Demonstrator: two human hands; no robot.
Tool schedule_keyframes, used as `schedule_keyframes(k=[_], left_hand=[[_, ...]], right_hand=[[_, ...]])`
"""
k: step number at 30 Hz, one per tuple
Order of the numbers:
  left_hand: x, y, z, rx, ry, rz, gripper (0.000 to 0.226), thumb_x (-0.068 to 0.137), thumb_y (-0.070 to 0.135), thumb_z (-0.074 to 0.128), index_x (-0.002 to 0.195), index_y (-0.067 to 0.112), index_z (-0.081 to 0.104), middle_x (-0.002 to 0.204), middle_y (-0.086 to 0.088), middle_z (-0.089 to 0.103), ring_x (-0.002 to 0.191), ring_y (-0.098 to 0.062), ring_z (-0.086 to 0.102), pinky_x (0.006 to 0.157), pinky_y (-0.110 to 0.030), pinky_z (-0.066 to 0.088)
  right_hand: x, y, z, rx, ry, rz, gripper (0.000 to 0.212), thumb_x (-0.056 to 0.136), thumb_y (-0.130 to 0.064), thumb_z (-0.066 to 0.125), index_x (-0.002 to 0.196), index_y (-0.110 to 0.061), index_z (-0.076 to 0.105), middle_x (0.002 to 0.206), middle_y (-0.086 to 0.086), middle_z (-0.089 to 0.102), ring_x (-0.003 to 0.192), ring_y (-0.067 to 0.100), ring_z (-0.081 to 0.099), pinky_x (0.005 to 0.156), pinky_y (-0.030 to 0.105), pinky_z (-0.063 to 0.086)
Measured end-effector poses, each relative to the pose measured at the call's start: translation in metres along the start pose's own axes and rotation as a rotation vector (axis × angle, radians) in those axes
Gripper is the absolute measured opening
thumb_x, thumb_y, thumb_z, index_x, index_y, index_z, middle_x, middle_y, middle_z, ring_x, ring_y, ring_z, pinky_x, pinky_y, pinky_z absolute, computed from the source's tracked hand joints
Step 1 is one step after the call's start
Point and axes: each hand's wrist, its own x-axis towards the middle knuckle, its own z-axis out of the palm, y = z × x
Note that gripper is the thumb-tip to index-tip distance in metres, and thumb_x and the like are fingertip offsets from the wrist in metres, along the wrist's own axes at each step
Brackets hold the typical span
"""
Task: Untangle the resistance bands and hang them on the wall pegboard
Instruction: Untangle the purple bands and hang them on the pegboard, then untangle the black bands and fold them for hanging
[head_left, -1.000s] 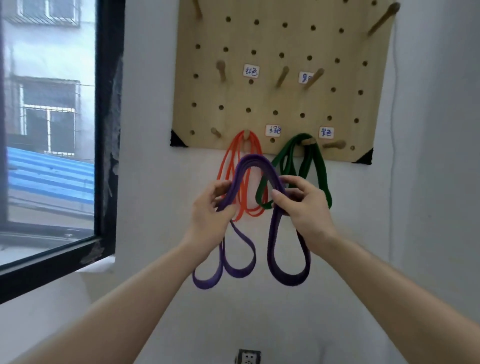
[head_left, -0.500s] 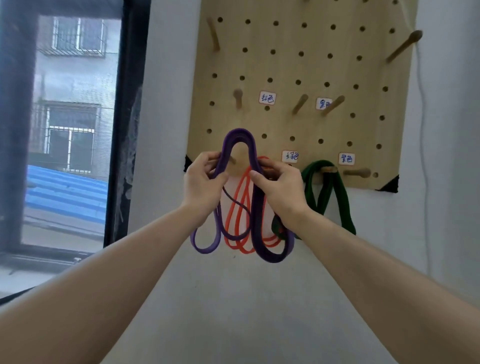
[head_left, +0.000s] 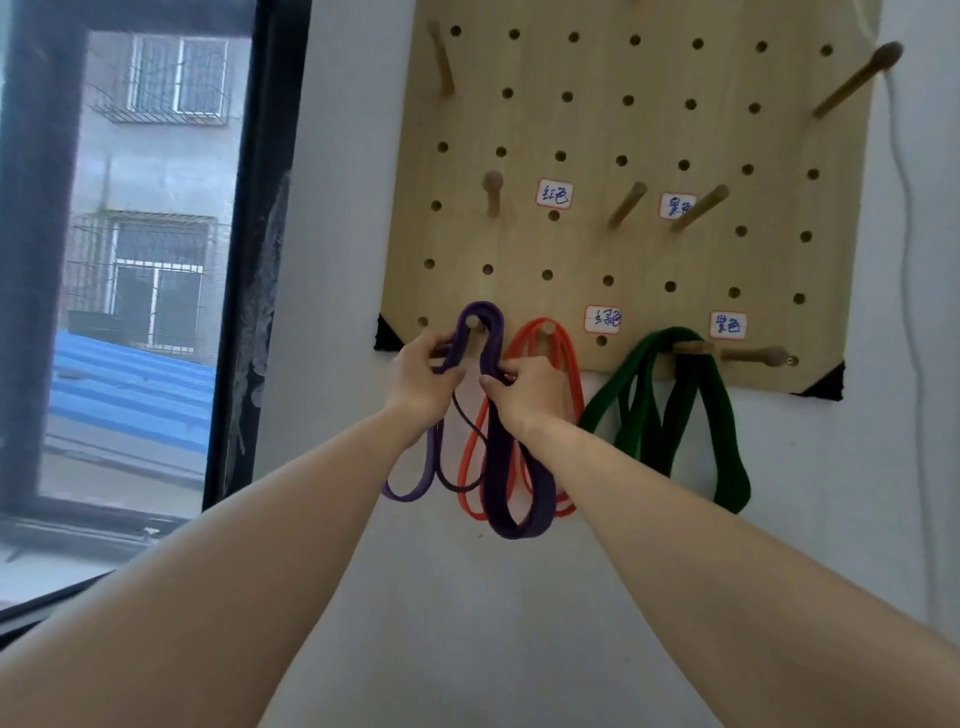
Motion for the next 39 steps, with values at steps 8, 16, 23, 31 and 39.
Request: schedule_keyframes(k=[8, 16, 23, 31, 39], left_hand=[[-0.033, -0.003, -0.021, -0.001, -0.112, -0.069, 0.062, 0.092, -0.008, 0.059, 0.146, 0.021, 0.048, 0.119, 0.005, 0.06, 0.089, -0.002, 0.058, 0.059, -0.007, 0.049], [-0.137, -0.026, -0.05, 0.187, -0.275, -0.06, 0.032, 0.091, 0.011, 0.07, 0.121, 0.024, 0.067, 0.108, 0.009, 0.07, 0.097, -0.002, 0.067, 0.076, -0.012, 0.05], [-0.246, -0.087, -0.029, 0.189, -0.572, -0.252, 0.017, 0.089, 0.011, 0.074, 0.105, 0.017, 0.075, 0.089, -0.001, 0.077, 0.088, -0.013, 0.073, 0.083, -0.025, 0.057], [-0.435, -0.197, 0.031, 0.245, -0.968, -0.524, 0.012, 0.09, 0.015, 0.072, 0.1, 0.022, 0.075, 0.083, 0.008, 0.071, 0.073, 0.0, 0.063, 0.073, -0.013, 0.047], [-0.587, -0.277, 0.066, 0.386, -1.164, -0.716, 0.022, 0.092, 0.02, 0.064, 0.113, 0.021, 0.07, 0.101, 0.009, 0.066, 0.087, -0.004, 0.065, 0.075, -0.011, 0.05]], right_hand=[[-0.026, 0.015, -0.017, -0.128, -0.198, -0.051, 0.046, 0.095, -0.016, 0.064, 0.138, -0.028, 0.052, 0.115, -0.014, 0.06, 0.107, 0.014, 0.062, 0.086, 0.028, 0.053], [-0.136, 0.059, -0.058, -0.22, -0.06, -0.375, 0.023, 0.089, -0.016, 0.074, 0.112, -0.014, 0.073, 0.104, -0.003, 0.069, 0.092, 0.01, 0.064, 0.086, 0.023, 0.055], [-0.251, 0.175, -0.055, -0.148, -0.364, -0.03, 0.012, 0.088, -0.02, 0.073, 0.1, -0.02, 0.073, 0.089, -0.009, 0.069, 0.076, 0.009, 0.064, 0.079, 0.036, 0.057], [-0.394, 0.299, -0.02, -0.321, -1.167, 0.309, 0.03, 0.09, -0.035, 0.073, 0.113, -0.016, 0.073, 0.099, -0.003, 0.071, 0.095, 0.013, 0.067, 0.084, 0.025, 0.052], [-0.535, 0.393, 0.012, -0.332, -1.313, 0.565, 0.029, 0.086, -0.038, 0.074, 0.108, -0.019, 0.071, 0.099, -0.005, 0.068, 0.092, 0.014, 0.065, 0.078, 0.028, 0.052]])
